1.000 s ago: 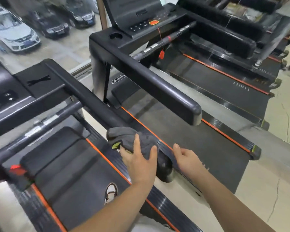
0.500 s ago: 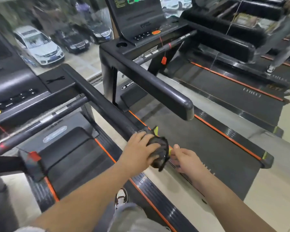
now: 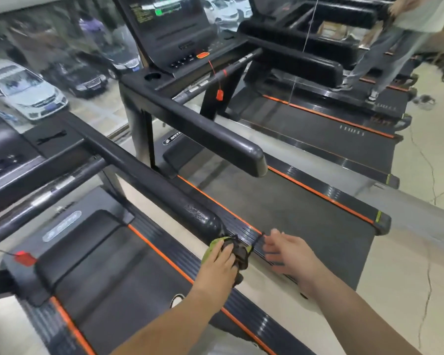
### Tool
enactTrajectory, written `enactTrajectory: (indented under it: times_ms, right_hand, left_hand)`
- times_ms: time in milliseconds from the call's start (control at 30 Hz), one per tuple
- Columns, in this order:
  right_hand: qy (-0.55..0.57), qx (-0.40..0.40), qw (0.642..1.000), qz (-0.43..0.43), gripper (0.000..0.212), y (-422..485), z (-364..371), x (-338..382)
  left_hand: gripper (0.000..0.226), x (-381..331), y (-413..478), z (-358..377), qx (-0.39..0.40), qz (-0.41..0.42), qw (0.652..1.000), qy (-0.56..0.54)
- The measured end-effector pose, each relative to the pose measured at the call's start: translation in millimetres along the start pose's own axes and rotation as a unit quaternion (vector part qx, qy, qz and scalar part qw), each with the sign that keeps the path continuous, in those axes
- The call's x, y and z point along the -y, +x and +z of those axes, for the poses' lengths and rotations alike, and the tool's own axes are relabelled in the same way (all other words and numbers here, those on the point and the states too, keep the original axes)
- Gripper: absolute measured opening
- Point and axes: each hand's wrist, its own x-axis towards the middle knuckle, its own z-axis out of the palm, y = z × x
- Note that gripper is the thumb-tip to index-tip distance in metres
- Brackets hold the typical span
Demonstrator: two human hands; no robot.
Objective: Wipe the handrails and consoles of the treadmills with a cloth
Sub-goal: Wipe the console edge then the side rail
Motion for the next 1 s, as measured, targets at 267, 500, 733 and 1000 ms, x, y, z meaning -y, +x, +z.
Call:
enactTrajectory:
  times_ms: [267,500,733,1000]
  right_hand:
    - [0.043,-0.007,0.999,0.017,0.037,-11.5,-20.7,-9.6]
    - [0.068,-0.009,0.998,0.015,0.043,1.2,6.1,-2.5]
    - [0.07,0.024,0.997,0.036,0.041,1.4,29.5,-5.1]
    - [0.103,0.024,0.993,0.05,0.031,-18.4,-2.2,-12.3]
  left_hand:
    - [0.041,-7.1,18.5,-32.5,0.04,0.005,0.997,-0.072]
    - [0.028,46.7,34.1,-65.6,-0.241,-0.107,0.962,-0.073]
    - [0.035,19.5,13.4,-14.2,-0.037,0.015,0.999,-0.011]
    - [0.02,7.3,-25.8,-24.6,-0.052,-0.302,0.757,-0.577]
